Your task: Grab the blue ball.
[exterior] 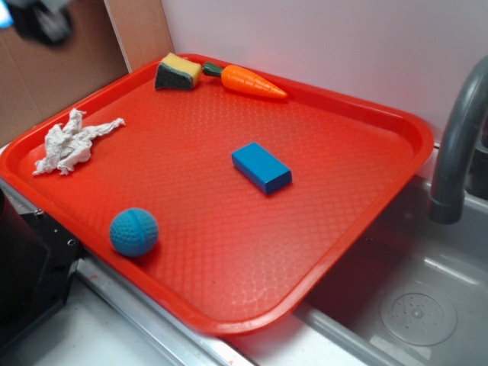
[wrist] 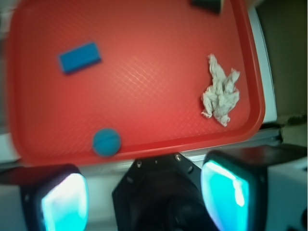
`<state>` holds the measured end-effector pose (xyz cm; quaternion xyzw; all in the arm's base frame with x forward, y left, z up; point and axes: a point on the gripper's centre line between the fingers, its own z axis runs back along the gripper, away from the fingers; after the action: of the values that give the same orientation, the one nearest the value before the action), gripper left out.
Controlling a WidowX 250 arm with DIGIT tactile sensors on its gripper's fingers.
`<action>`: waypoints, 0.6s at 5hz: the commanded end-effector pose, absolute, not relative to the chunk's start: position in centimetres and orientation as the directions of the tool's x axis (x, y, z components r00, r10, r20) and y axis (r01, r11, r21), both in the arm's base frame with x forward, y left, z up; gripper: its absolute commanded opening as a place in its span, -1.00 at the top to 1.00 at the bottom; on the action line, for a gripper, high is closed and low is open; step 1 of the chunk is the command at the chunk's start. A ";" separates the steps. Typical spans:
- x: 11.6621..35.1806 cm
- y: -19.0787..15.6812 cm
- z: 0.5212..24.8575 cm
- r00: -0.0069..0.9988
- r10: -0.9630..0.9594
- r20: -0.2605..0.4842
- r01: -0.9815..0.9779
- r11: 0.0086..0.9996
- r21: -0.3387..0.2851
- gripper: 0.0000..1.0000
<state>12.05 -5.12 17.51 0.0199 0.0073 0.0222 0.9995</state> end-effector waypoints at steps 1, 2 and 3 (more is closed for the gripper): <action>13.8 -9.1 12.0 0.996 -0.041 0.085 0.040 0.999 0.015 -1.00; 12.8 -9.7 10.4 0.993 -0.065 0.102 0.064 0.998 0.007 -1.00; 9.5 -9.1 9.7 0.988 -0.111 0.105 0.107 0.993 0.041 -1.00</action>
<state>9.16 -8.69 8.89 0.0188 -0.0405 -0.0614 0.9971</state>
